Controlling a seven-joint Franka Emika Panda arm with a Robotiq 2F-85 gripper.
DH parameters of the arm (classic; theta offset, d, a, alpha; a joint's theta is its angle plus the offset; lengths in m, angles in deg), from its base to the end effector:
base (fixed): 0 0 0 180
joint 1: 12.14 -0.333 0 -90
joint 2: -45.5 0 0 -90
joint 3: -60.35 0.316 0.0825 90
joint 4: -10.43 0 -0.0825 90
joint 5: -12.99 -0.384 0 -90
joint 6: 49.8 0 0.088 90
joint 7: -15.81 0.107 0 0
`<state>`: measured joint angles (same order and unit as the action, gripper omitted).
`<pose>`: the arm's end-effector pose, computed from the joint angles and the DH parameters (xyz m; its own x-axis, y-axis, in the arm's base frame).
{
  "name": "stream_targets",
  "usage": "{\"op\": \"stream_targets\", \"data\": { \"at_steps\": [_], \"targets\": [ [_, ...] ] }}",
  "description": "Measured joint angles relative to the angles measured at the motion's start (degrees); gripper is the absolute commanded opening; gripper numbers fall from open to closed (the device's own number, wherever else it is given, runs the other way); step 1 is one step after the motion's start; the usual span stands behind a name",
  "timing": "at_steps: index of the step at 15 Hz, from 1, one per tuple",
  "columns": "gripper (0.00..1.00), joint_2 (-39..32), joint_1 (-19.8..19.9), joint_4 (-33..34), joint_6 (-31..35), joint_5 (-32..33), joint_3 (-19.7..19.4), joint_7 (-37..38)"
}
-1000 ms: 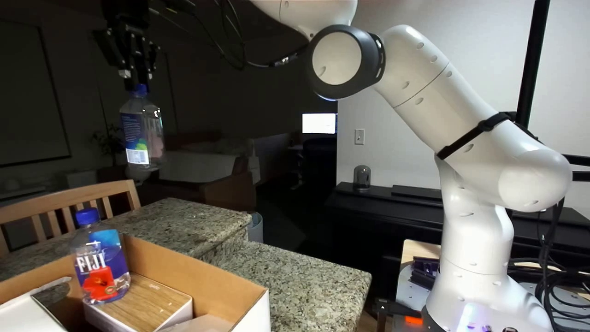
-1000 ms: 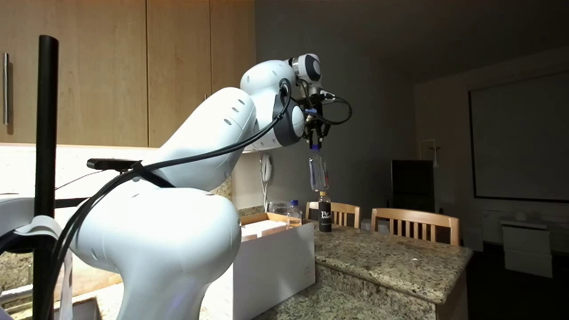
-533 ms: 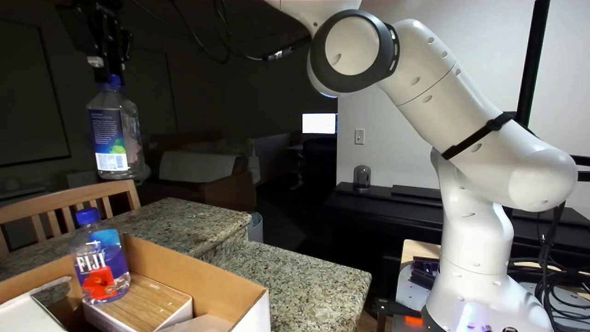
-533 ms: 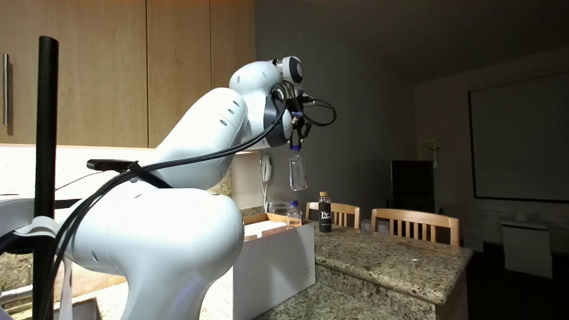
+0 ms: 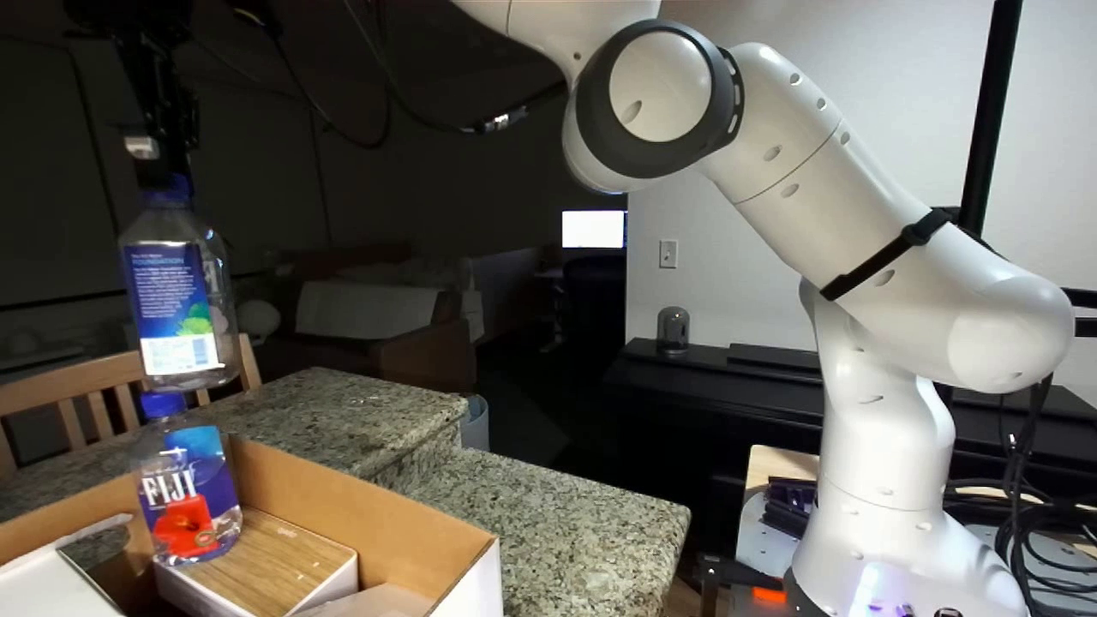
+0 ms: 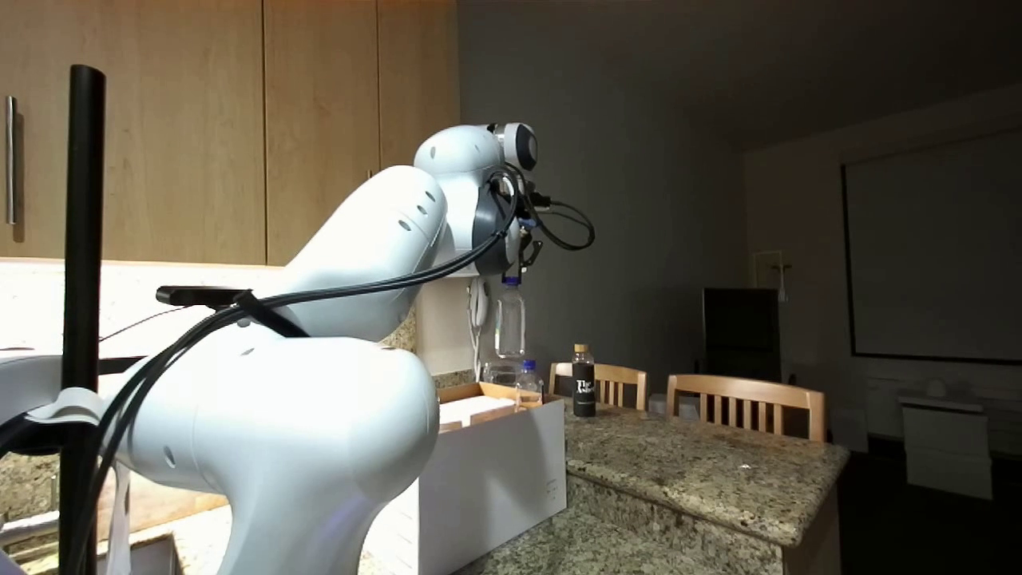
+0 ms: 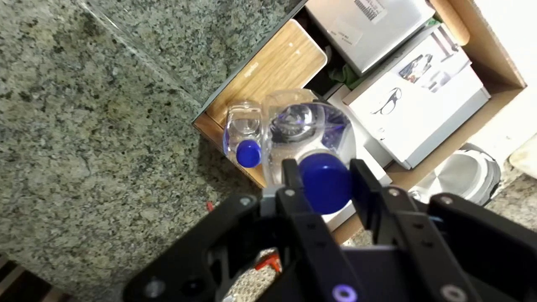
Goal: Put the water bottles on the counter in the box
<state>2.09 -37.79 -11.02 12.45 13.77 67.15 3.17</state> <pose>0.5916 0.3192 0.6340 0.7305 0.6824 -0.0262 0.6791 -0.7300 -0.0767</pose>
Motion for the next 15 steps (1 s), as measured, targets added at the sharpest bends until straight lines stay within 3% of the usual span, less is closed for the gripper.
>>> {"op": "stream_targets", "data": {
  "at_steps": [10, 15],
  "targets": [
    [0.15, -3.2, 0.0, 0.0, -5.8, -0.8, 2.1, -2.8],
    [0.14, -5.3, 0.0, 0.1, -4.9, -2.3, 3.1, -2.9]
  ]
}}
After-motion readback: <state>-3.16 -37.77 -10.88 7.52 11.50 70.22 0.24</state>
